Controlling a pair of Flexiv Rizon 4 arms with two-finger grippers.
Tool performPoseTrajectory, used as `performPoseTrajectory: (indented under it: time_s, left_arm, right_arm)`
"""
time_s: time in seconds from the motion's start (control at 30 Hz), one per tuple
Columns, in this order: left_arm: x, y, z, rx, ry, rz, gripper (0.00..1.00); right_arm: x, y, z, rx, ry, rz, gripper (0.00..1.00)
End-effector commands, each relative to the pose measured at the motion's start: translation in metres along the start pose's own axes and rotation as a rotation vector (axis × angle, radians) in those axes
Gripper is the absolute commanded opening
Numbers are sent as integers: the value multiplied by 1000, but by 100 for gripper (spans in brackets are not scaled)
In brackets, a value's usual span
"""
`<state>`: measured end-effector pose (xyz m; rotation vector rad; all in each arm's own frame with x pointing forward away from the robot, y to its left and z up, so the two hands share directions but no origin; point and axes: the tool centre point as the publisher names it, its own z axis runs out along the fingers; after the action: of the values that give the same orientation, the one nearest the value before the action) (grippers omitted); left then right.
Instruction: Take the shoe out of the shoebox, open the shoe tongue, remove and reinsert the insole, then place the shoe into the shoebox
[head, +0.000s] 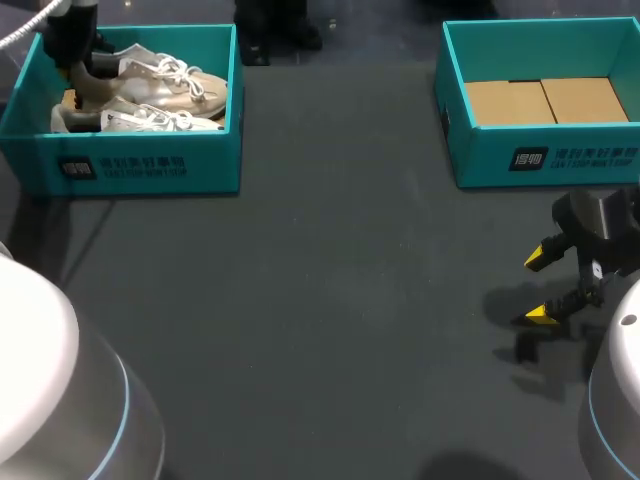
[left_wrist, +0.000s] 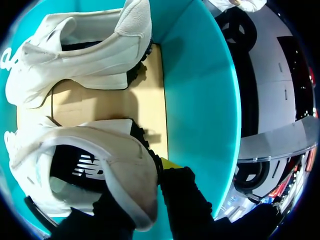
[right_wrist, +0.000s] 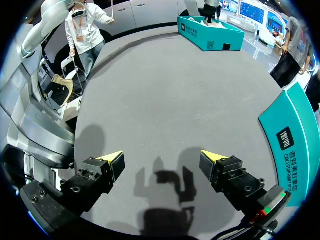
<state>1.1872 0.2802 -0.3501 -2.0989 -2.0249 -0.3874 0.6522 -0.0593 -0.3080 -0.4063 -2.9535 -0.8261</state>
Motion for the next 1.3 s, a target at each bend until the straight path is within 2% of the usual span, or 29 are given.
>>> performPoseTrajectory:
  time_s: [0.03,0.1,0.3,0.67,0.8,0.93,1.1,1.3]
  left_arm:
    - [1,9,5,10,-2,-6,11]
    - [0,10,7,8,-2,-11,11]
    - [-2,11,11,-4,-3,-21,25]
    - [-2,9,14,-18,-16,-15,41]
    - [1,6,4,-25,-44,-14,49]
    - [4,3,-12,-30,-76,-16,79]
    - [7,-5,-33,-42,-103,-25,100]
    - [11,-27,-67,-77,-129,-42,100]
  right_arm:
    - [2,0,-1,2,-3,1,100]
    - [2,0,-1,2,-3,1,100]
    - [2,0,-1,2,-3,1,100]
    - [2,0,-1,2,-3,1,100]
    - [2,0,-1,2,-3,1,100]
    - [2,0,-1,2,-3,1,100]
    - [2,0,-1,2,-3,1,100]
    - [2,0,-1,2,-3,1,100]
